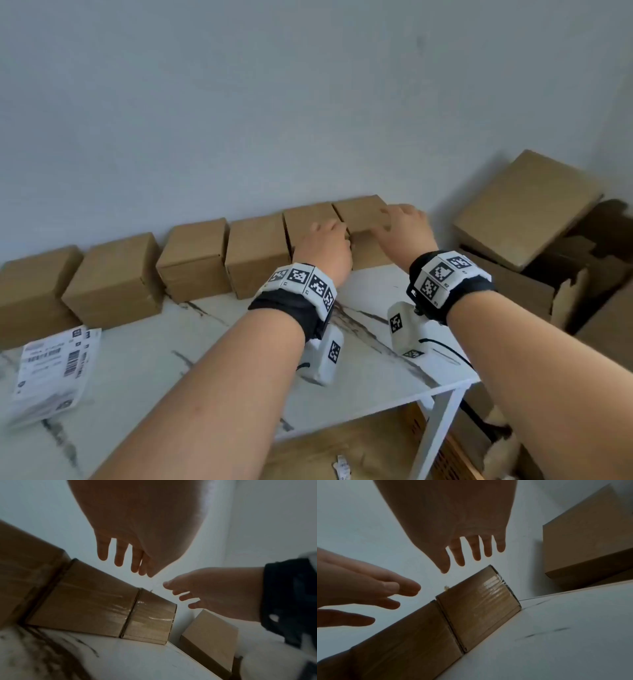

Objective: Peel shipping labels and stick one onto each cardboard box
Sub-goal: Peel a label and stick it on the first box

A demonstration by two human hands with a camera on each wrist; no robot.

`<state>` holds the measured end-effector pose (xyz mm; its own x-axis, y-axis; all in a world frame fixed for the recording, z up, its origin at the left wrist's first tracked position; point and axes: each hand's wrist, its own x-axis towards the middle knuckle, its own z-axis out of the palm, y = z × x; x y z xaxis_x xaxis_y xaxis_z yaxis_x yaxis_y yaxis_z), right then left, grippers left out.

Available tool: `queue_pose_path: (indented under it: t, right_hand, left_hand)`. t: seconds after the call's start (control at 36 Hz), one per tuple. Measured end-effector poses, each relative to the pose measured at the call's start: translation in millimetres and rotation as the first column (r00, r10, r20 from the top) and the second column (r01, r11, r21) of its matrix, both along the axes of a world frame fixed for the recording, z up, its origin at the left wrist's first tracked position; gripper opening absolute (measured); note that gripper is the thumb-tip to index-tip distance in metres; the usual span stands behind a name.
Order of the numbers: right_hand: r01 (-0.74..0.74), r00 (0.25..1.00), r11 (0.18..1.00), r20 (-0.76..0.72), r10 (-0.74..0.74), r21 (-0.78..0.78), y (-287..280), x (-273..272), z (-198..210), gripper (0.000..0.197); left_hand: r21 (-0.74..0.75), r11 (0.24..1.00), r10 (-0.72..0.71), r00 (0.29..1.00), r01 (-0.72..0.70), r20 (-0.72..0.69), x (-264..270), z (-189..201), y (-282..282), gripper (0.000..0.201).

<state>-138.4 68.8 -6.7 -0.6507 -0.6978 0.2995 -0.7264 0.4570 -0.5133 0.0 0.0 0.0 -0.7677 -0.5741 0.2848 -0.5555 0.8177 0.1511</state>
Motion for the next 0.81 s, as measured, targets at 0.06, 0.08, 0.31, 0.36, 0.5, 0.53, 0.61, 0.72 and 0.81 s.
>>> queue_pose_path:
  t: [0.06,0.08,0.31,0.36,0.5,0.53,0.61,0.72,0.81]
  right_hand:
    - [0.028,0.999,1.0,0.018,-0.027,-0.013,-5.5,-7.5,-1.5,0.05]
    - [0.034,0.999,0.999,0.032,-0.033,-0.006,-8.6,-10.8,-2.9,0.05]
    - [0.011,0.986,0.999,0.166,-0.017,0.04,-17.2,-18.8,-14.4,0.044]
    - [0.033,0.982,0.999,0.184,-0.037,0.025,-16.0,-17.6,-14.9,0.044]
    - [0.081,0.978,0.997,0.192,-0.078,-0.009,-6.0,-10.9,-12.4,0.037]
    - [0.085,0.978,0.996,0.191,-0.081,-0.012,-2.6,-8.9,-11.9,0.036]
    - [0.09,0.976,0.996,0.199,-0.085,-0.014,10.6,-1.3,-10.4,0.032]
    - [0.091,0.977,0.996,0.198,-0.084,-0.026,31.6,12.7,-10.7,0.031]
    - [0.111,0.98,0.994,0.169,-0.106,-0.021,48.4,25.4,-12.4,0.034]
  left_hand:
    - [-0.001,1.0,0.012,1.0,-0.012,0.009,-10.6,-4.5,-6.2,0.039]
    - [-0.007,1.0,0.019,1.0,-0.019,0.023,-15.7,-7.8,-9.4,0.039]
    - [-0.111,0.994,0.001,1.0,0.002,0.027,-26.4,-20.5,-14.6,0.038]
    - [-0.097,0.995,-0.004,0.999,0.007,0.035,-24.9,-19.2,-13.0,0.043]
    - [-0.127,0.992,-0.019,0.999,0.023,0.031,-18.3,-18.2,-2.1,0.046]
    - [-0.144,0.989,-0.023,1.0,0.025,0.015,-16.6,-18.8,1.4,0.043]
    - [-0.21,0.977,-0.044,0.999,0.037,-0.029,-10.0,-19.3,13.8,0.032]
    - [-0.098,0.995,-0.037,0.995,0.027,-0.094,0.0,-17.6,30.5,0.028]
    - [0.095,0.995,0.008,0.983,0.01,-0.183,10.7,-13.5,44.9,0.03]
